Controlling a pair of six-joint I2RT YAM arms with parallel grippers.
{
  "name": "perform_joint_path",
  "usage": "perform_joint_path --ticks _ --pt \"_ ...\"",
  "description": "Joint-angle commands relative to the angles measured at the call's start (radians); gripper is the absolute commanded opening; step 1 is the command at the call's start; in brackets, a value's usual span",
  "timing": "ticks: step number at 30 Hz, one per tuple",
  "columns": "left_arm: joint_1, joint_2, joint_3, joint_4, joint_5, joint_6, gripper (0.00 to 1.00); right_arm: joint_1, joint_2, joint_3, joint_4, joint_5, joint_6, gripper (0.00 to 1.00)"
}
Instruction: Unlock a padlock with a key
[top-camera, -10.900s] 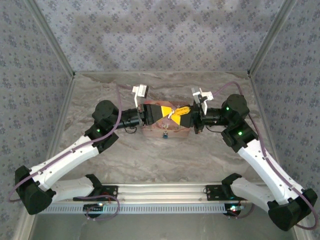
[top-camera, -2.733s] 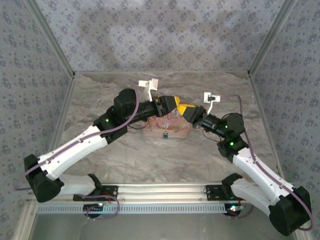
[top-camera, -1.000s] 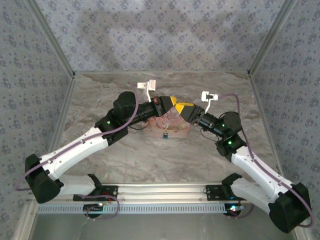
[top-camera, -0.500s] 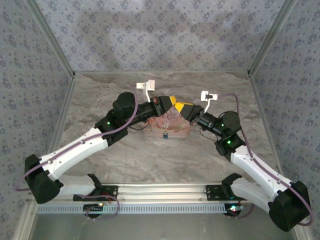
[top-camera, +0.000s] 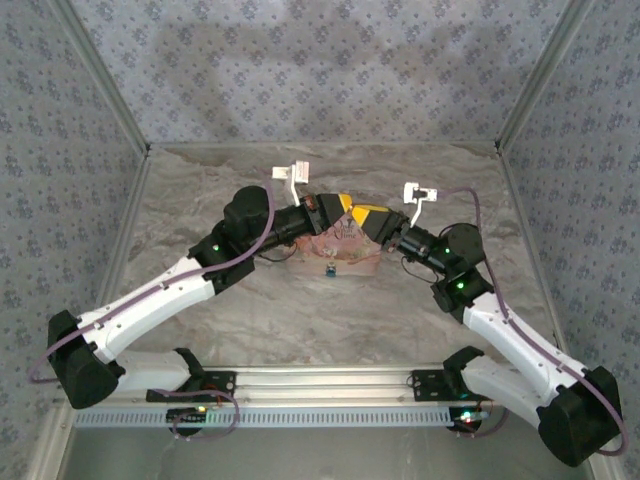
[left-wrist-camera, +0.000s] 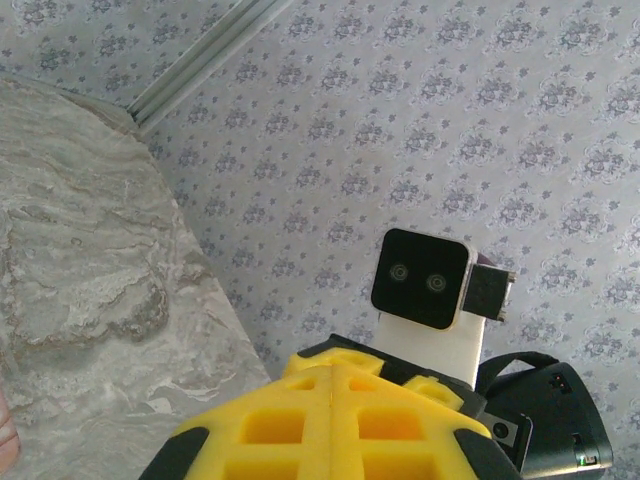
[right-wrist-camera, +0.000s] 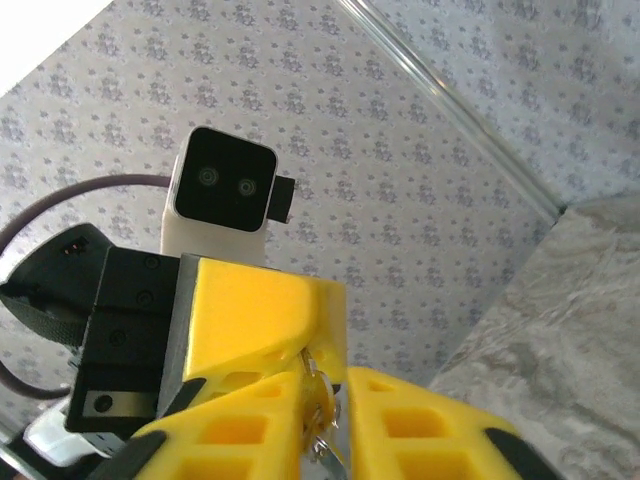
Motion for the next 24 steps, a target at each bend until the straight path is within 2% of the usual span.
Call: perform_joint_path --ticks 1,9,12,17,19,22,24 --pt "-0.002 -0.030 0.003 0.053 0.023 -0.002 0.00 -0.005 -0.019 0.028 -0.003 0.016 -0.010 0.42" --pt "-0.012 -0.018 0.006 0.057 0.017 -0.003 0.00 0.005 -0.002 0.048 0.019 -0.002 -0.007 0.44" --pt "-0.013 -0.014 0.006 0.057 0.013 -0.003 0.00 0.008 0.005 0.051 0.024 -0.009 -0.003 0.38" --pt "-0.013 -0.016 0.010 0.058 0.001 0.003 0.00 0.008 0.009 0.041 0.024 -0.012 -0.002 0.35" --pt "-0.013 -0.017 0.012 0.054 -0.003 0.007 0.00 0.006 0.009 0.034 0.023 -0.010 0.001 0.30" --pt "-0.013 -0.022 0.013 0.049 -0.011 0.012 0.00 0.005 0.009 0.027 0.022 -0.013 0.003 0.29" --pt "-0.012 -0.025 0.012 0.047 -0.014 0.015 0.00 0.003 0.009 0.023 0.022 -0.015 0.004 0.22"
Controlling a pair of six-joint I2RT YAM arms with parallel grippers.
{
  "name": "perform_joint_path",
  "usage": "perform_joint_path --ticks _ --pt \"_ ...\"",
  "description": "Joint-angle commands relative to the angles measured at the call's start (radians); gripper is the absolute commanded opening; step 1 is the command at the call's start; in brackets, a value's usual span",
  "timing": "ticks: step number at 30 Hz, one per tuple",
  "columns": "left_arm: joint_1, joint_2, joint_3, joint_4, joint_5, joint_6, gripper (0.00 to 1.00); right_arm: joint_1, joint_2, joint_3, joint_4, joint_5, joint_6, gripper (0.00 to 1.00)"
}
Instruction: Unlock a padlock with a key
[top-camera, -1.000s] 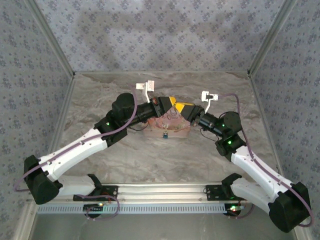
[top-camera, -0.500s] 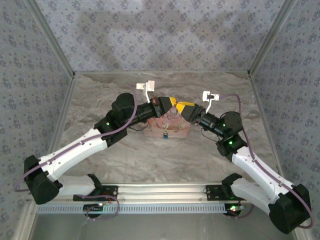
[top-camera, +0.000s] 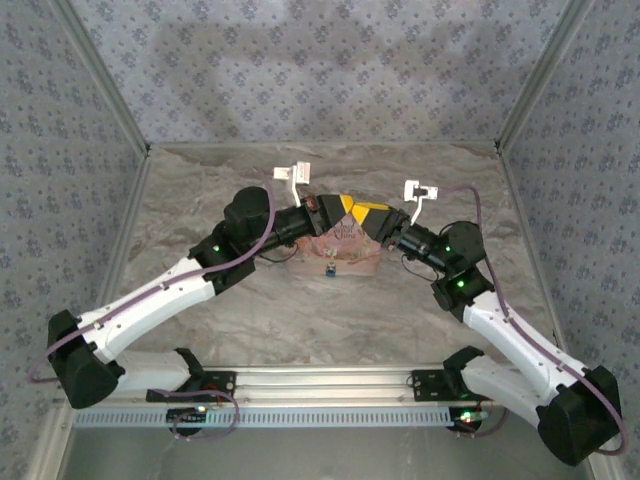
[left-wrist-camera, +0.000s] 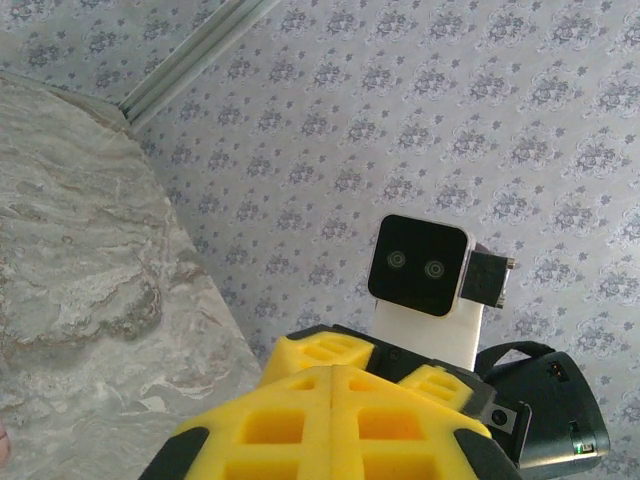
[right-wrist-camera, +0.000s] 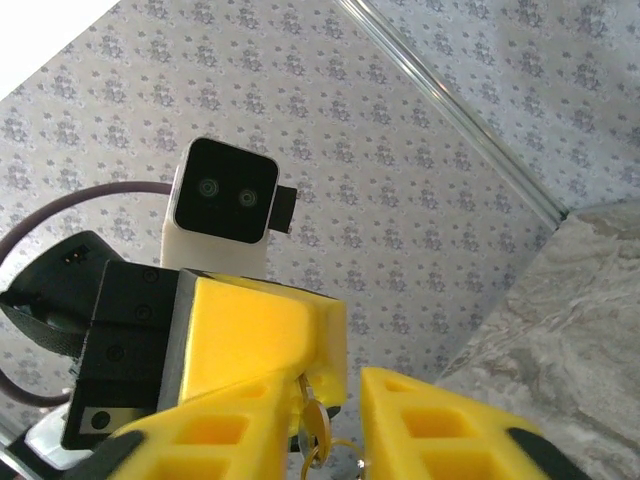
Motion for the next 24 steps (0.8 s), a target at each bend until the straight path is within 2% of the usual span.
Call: perform_joint_path --ticks 1,5,7,10,20,24 --pt "-0.003 -0.027 0.011 0.041 -0.020 0.016 0.00 0.000 -0.002 0.003 0.024 -0.010 0.008 0.21" --pt "-0.001 -0.036 0.006 0.035 -0.032 0.019 0.00 -0.003 -0.005 -0.001 0.029 -0.017 0.013 0.19" --pt "0.000 -0.039 0.004 0.036 -0.034 0.021 0.00 -0.004 -0.005 0.000 0.032 -0.025 0.013 0.08" --pt "0.000 -0.040 0.001 0.039 -0.037 0.018 0.00 -0.004 -0.007 -0.003 0.040 -0.030 0.012 0.00" --pt "-0.002 -0.035 -0.005 0.038 -0.013 0.013 0.00 -0.025 -0.023 0.004 0.027 -0.026 0.006 0.00" --pt "-0.003 -0.017 -0.001 0.037 -0.001 0.006 0.00 0.003 0.002 0.014 0.023 -0.043 0.001 0.00"
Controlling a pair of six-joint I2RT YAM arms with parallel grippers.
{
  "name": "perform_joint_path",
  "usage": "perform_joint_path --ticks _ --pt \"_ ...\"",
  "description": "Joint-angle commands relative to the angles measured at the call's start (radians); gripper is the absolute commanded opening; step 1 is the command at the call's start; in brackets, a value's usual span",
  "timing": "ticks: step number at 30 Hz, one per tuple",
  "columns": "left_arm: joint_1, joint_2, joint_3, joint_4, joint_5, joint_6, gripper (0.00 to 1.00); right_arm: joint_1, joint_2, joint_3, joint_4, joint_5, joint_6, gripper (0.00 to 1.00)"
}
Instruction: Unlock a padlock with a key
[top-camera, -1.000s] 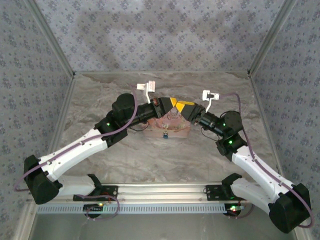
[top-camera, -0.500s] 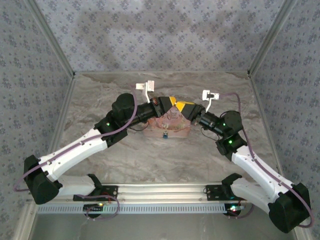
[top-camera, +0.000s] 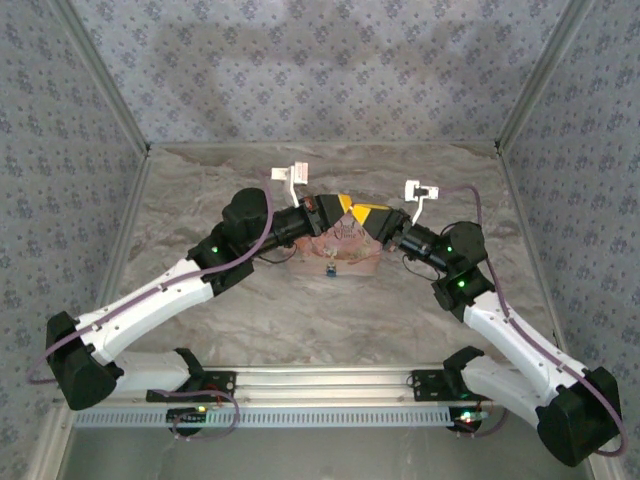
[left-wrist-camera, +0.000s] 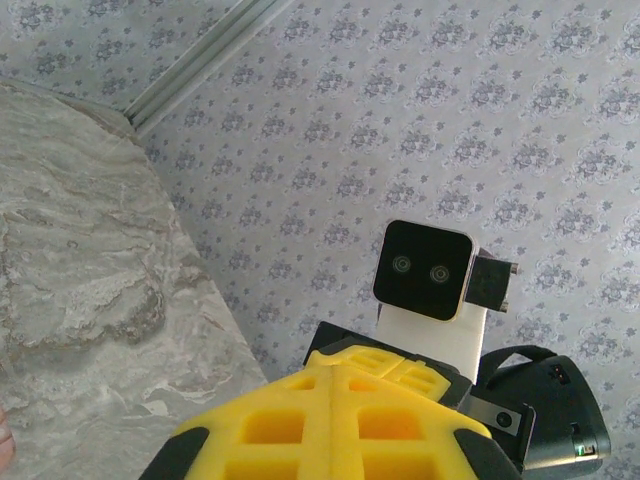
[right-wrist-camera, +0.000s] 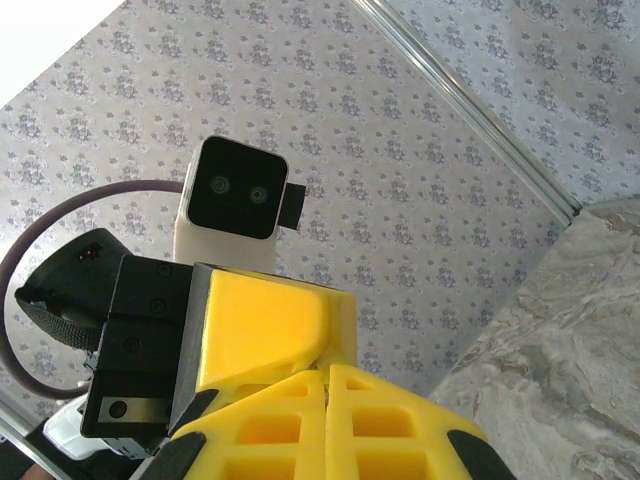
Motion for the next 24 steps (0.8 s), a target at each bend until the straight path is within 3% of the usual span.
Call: perform_joint_path --ticks 1,5,6,7,9,12,18,24 --pt "-0.004 -0.004 0.006 0.041 0.015 0.004 0.00 0.021 0.010 0.015 0.013 -0.014 -0.016 0.00" --pt "-0.003 -0.022 -0.007 0.043 -0.008 0.010 0.00 0.018 -0.004 0.002 0.001 -0.007 -0.022 0.00" --pt "-0.002 -0.031 -0.009 0.030 -0.021 0.014 0.09 0.009 -0.016 0.004 -0.020 -0.007 -0.031 0.00" --pt "0.000 -0.042 -0.012 0.008 -0.034 0.020 0.25 -0.001 -0.029 0.008 -0.046 -0.011 -0.041 0.00" --pt "0.004 -0.068 -0.025 -0.020 -0.053 0.032 0.42 -0.028 -0.052 0.015 -0.105 -0.017 -0.061 0.00" --pt "0.011 -0.118 -0.061 -0.072 -0.091 0.044 0.59 -0.085 -0.081 0.012 -0.171 -0.043 -0.069 0.00" --pt "0.013 -0.212 -0.166 -0.214 -0.153 0.049 0.66 -0.197 -0.124 0.039 -0.448 -0.040 -0.198 0.00" --pt "-0.011 -0.265 -0.336 -0.270 -0.214 0.006 0.71 -0.249 -0.090 0.081 -0.689 0.052 -0.401 0.00"
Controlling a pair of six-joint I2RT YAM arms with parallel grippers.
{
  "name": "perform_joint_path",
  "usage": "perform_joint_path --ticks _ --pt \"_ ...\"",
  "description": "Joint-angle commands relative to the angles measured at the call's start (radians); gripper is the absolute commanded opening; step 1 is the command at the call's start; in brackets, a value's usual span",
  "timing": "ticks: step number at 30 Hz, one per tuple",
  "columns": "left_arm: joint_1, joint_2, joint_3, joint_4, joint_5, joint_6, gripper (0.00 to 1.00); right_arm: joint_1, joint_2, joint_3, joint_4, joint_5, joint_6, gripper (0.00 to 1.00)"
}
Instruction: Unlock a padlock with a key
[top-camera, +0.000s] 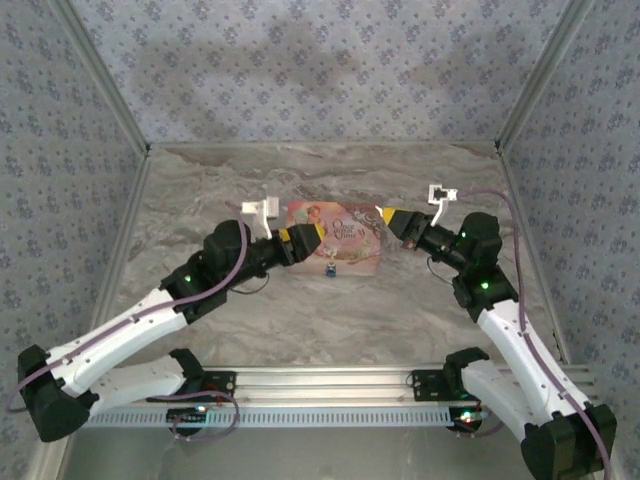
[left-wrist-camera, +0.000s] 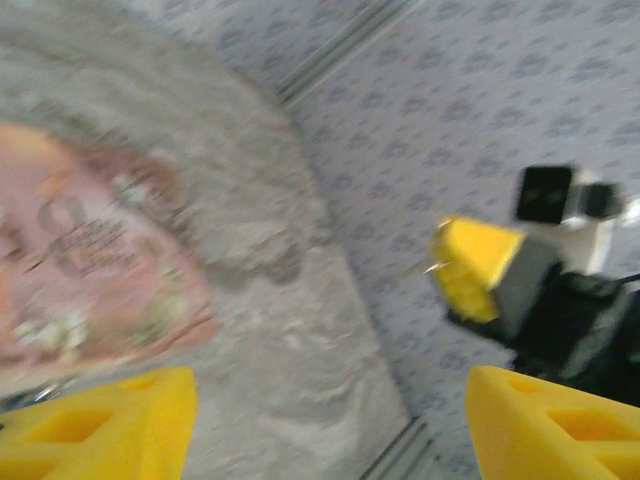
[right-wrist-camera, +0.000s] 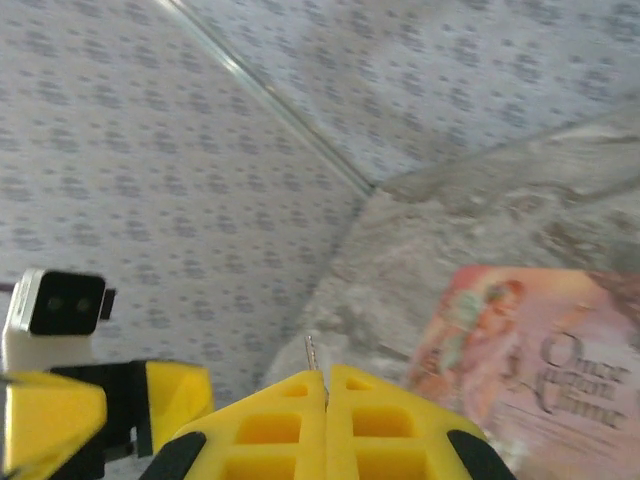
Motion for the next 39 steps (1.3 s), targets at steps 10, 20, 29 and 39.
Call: perform_joint_path --ticks 10,20,29,39 --pt "-0.051 0.062 -0.282 0.096 -0.128 -0.075 0.75 -0.035 0.201 0.125 -0.214 0.239 -0.308 0.00" --pt "-0.051 0.238 -0.300 0.235 -0.142 -0.055 0.98 -0.047 0.546 0.327 -0.174 0.406 -0.408 0.00" --pt "-0.051 0.314 -0.399 0.456 -0.181 -0.002 0.98 -0.037 0.910 0.599 -0.220 0.416 -0.465 0.00" --pt "-0.060 0.519 -0.381 0.689 -0.166 0.120 0.98 -0.021 1.053 0.683 -0.246 0.432 -0.507 0.00"
